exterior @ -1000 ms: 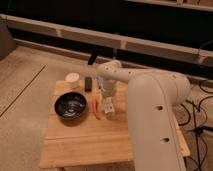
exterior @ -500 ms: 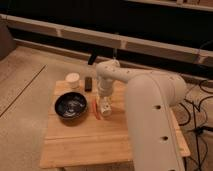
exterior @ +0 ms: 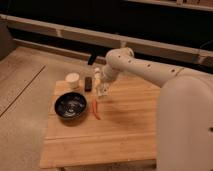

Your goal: Place the bottle in the ceramic bowl

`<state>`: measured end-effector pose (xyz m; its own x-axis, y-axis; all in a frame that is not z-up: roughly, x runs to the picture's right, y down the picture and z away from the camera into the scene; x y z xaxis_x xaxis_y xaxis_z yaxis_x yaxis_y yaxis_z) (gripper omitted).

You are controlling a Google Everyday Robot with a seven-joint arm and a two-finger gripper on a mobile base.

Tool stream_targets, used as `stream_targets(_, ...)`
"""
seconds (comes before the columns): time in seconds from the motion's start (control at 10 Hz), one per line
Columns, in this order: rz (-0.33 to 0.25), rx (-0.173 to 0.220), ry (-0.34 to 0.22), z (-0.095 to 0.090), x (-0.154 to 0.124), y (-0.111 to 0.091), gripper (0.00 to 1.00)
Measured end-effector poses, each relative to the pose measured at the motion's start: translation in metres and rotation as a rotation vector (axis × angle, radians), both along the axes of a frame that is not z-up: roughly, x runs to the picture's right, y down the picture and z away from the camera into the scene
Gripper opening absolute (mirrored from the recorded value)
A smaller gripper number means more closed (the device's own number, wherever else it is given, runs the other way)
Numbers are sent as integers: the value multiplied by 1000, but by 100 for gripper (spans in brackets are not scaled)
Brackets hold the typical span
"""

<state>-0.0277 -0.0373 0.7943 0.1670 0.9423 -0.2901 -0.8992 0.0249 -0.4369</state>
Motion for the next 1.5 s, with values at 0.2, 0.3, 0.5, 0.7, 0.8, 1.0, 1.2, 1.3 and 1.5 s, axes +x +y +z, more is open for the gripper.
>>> stream_targets(0.2,30,38,-18,-24,-7,-4,0)
stream_targets(0.3,28,37,-20,-24,-9,-3,0)
stream_targets(0.5,7,40,-17,-24,-12,-3,0)
stream_targets(0.7,-147,51,-44,-26,-45,6,0)
stream_targets(0.8,-267,41,-70,-24,-71,23,0)
stream_targets(1.0,-436,14,-106,-15,-105,50,0)
stream_targets(1.2,-559,-34,-119,4,-128,71,0)
stream_targets(1.3,-584,-53,-122,13,-133,75,0)
stream_targets(1.5,-625,-103,-147,35,-154,82,0)
